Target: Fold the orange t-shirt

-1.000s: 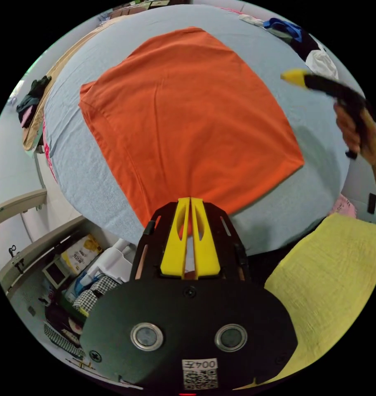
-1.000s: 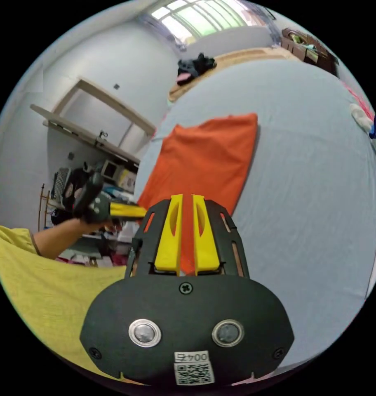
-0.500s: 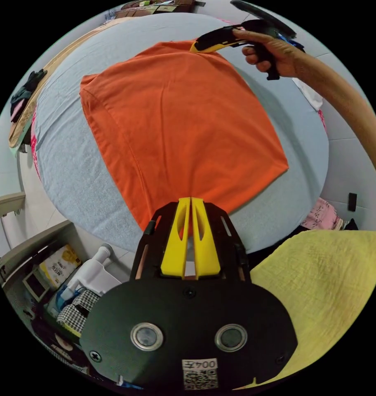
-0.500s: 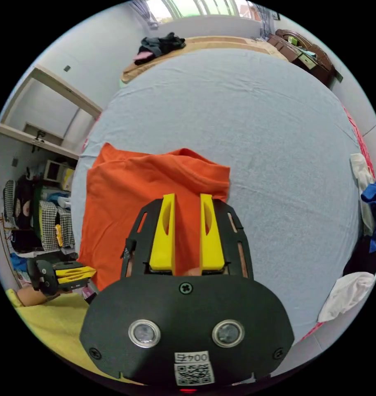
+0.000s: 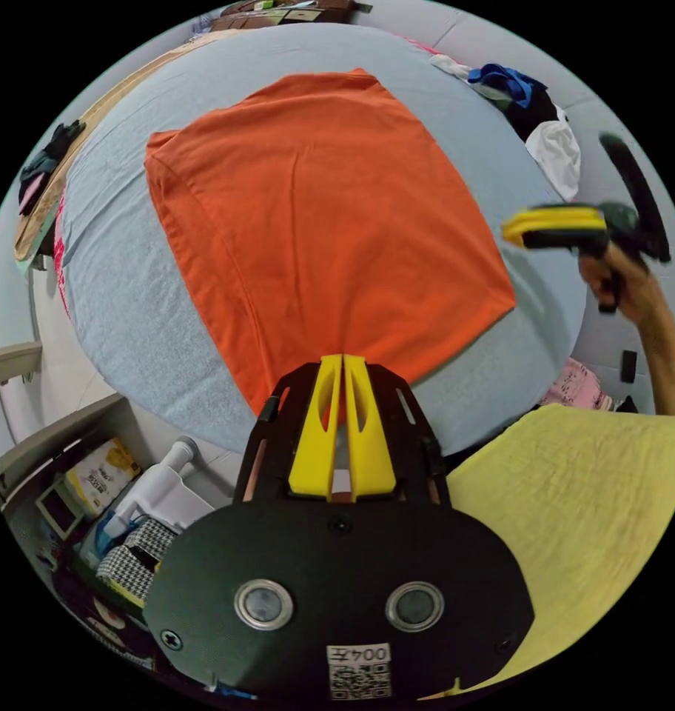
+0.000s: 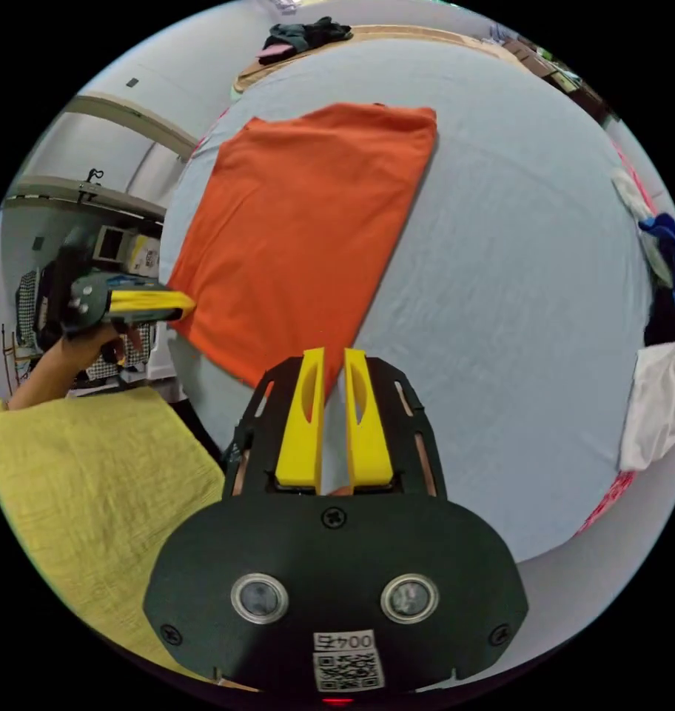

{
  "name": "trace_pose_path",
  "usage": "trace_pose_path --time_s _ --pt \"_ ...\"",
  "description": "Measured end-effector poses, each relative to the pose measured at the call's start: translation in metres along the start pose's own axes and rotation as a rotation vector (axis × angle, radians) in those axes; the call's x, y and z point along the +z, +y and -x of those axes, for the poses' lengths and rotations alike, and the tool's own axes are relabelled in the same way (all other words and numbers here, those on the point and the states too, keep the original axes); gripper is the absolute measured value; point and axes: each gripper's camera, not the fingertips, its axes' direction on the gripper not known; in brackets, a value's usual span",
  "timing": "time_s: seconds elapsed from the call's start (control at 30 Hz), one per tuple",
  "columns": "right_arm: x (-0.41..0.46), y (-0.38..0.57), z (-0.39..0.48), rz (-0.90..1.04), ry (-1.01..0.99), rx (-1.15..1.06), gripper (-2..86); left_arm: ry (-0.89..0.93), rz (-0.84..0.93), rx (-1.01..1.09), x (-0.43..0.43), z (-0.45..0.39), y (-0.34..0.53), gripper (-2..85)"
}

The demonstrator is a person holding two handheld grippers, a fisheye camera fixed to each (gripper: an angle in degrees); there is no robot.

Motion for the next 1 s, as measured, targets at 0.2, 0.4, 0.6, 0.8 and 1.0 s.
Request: trace_pose_path --time_s 0.2,0.4,0.6,0.8,1.0 --pt "0.026 -0.001 0.043 0.025 -0.019 -0.085 3.5 -0.007 0.000 -0.032 -0.002 -0.002 0.004 0.5" --pt "0.048 -0.022 0.044 0.136 -0.040 -0.050 -0.3 -0.066 -0.001 -0.042 -0.003 -0.015 0.009 0.4" --pt "0.055 -0.027 0.029 0.182 -0.179 0.137 -0.8 -0.101 -0.018 -0.055 -0.004 -0.024 0.017 0.3" --pt "0.055 -0.019 0.060 0.142 -0.089 0.006 -0.8 -0.119 -0.051 -0.072 -0.006 -0.030 0.028 0.3" --pt "0.055 -0.017 0.093 0.151 0.011 -0.025 -0.8 -0.163 -0.051 -0.046 -0.007 -0.039 0.034 0.4"
